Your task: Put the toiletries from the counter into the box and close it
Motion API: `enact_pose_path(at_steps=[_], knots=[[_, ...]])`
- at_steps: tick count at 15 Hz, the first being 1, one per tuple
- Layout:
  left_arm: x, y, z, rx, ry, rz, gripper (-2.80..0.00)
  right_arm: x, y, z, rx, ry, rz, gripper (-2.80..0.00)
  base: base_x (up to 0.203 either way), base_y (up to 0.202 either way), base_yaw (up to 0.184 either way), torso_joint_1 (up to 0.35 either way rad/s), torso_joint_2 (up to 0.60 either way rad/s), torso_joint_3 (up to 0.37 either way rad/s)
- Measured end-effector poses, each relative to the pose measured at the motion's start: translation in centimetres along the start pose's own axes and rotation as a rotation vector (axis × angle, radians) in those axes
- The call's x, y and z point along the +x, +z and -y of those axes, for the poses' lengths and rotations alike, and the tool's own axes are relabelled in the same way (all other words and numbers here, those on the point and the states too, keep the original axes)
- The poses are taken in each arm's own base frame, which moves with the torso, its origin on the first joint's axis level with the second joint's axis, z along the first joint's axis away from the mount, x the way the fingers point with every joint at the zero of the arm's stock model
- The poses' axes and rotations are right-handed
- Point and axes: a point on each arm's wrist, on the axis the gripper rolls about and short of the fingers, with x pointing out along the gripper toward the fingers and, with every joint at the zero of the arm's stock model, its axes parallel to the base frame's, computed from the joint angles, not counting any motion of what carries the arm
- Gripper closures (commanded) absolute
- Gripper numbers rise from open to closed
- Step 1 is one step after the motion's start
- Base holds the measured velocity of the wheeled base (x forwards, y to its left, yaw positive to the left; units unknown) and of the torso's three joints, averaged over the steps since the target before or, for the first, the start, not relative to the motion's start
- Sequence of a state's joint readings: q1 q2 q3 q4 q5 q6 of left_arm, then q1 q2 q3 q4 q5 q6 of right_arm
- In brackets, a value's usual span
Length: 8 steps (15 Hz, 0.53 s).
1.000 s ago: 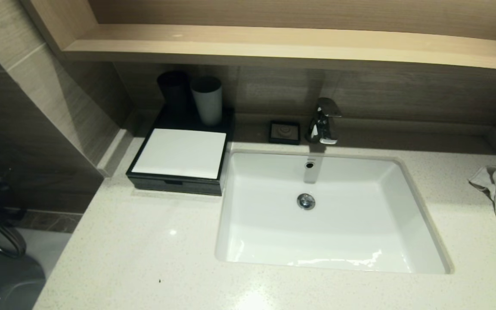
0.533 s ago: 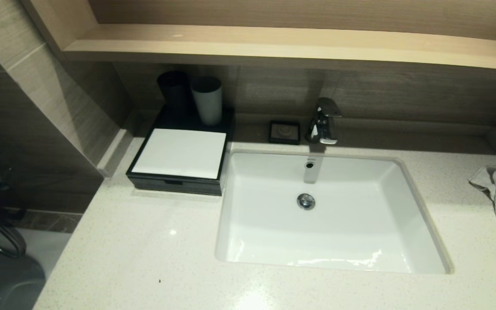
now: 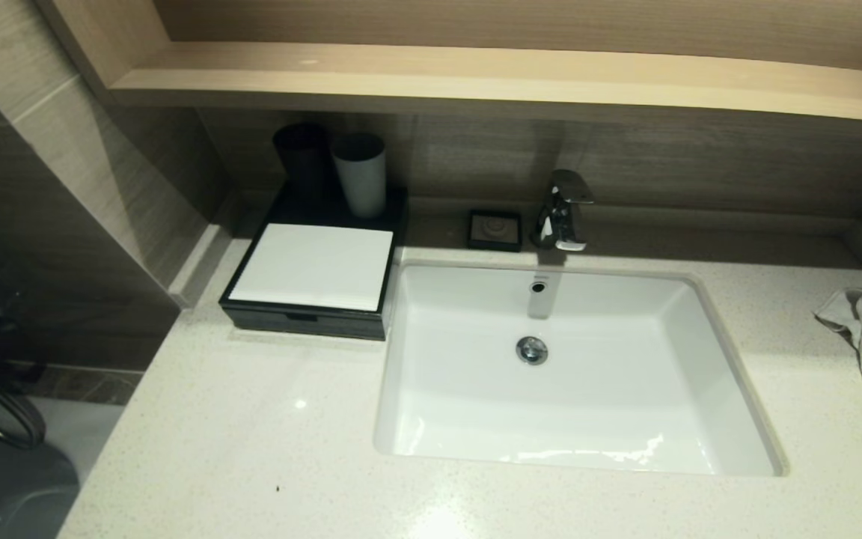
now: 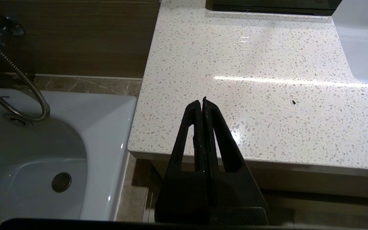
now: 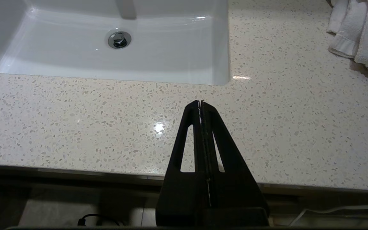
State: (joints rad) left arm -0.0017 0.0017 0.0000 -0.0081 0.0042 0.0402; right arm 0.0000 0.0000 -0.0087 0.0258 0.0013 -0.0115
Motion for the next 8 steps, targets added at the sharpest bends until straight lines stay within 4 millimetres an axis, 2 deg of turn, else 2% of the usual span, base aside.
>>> enact_pose_path(at_steps=[8], knots=[[0.0,0.0,0.0,0.0,0.0,0.0,0.0,0.0,0.01,0.0,0.004,0.001,0.0,0.0,0.0,0.0,0.0,0.0,0.0,0.0]])
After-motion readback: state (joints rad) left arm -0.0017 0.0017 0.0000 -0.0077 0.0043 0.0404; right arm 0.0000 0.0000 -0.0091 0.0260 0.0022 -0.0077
